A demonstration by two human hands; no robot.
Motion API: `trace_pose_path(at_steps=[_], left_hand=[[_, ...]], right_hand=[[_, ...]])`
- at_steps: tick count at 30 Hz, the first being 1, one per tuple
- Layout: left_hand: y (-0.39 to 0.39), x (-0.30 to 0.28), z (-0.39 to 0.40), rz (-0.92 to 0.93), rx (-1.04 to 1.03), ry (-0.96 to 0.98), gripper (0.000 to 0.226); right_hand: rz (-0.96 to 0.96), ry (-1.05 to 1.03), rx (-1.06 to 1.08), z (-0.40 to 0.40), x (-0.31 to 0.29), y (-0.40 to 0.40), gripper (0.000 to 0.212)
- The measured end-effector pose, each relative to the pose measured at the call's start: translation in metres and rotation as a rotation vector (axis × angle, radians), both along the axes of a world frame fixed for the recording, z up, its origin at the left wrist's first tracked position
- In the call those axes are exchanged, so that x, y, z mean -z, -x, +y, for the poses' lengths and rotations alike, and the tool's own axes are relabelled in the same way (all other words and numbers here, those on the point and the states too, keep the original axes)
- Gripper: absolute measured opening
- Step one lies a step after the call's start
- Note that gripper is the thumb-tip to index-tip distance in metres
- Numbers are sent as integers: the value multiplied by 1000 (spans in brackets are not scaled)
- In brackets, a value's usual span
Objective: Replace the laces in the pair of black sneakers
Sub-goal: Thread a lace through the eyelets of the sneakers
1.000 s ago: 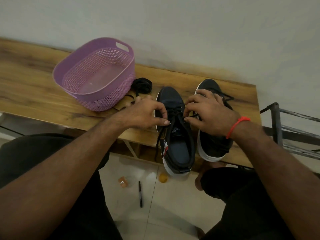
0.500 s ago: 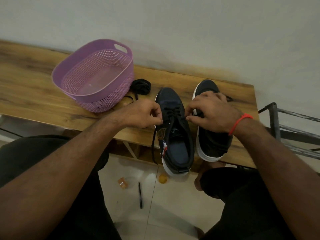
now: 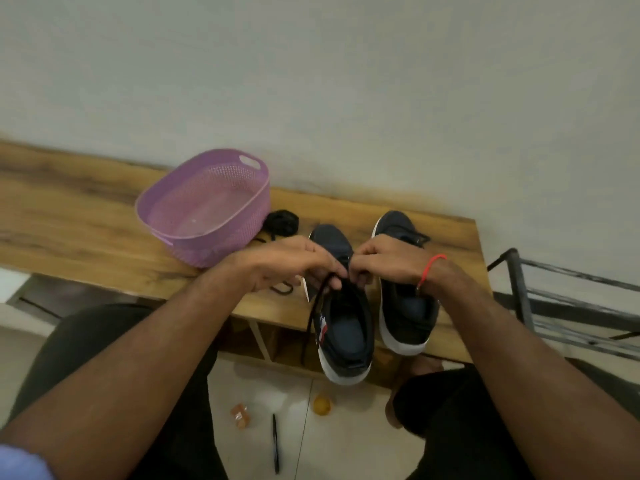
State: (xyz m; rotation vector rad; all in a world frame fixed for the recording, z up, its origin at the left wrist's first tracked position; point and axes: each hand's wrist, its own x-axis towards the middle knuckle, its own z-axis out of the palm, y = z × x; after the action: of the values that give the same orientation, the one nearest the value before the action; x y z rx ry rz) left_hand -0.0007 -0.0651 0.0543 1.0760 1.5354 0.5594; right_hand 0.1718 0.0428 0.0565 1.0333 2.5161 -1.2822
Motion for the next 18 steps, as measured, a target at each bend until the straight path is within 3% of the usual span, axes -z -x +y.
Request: trace_pose_path(at_steps=[3,8,18], left_hand=[[-2,-26,-5,-240,-126,-40,34],[-8,-88,-9,-396,-260,-145,47],[-15,-244,-17,-539,-438,-427,38]], right_hand=[[180,150,185,-7,-30,-6,40],[340,208,344,-6,-104,-11,53],[684,314,438,-17,-245,-33,32]])
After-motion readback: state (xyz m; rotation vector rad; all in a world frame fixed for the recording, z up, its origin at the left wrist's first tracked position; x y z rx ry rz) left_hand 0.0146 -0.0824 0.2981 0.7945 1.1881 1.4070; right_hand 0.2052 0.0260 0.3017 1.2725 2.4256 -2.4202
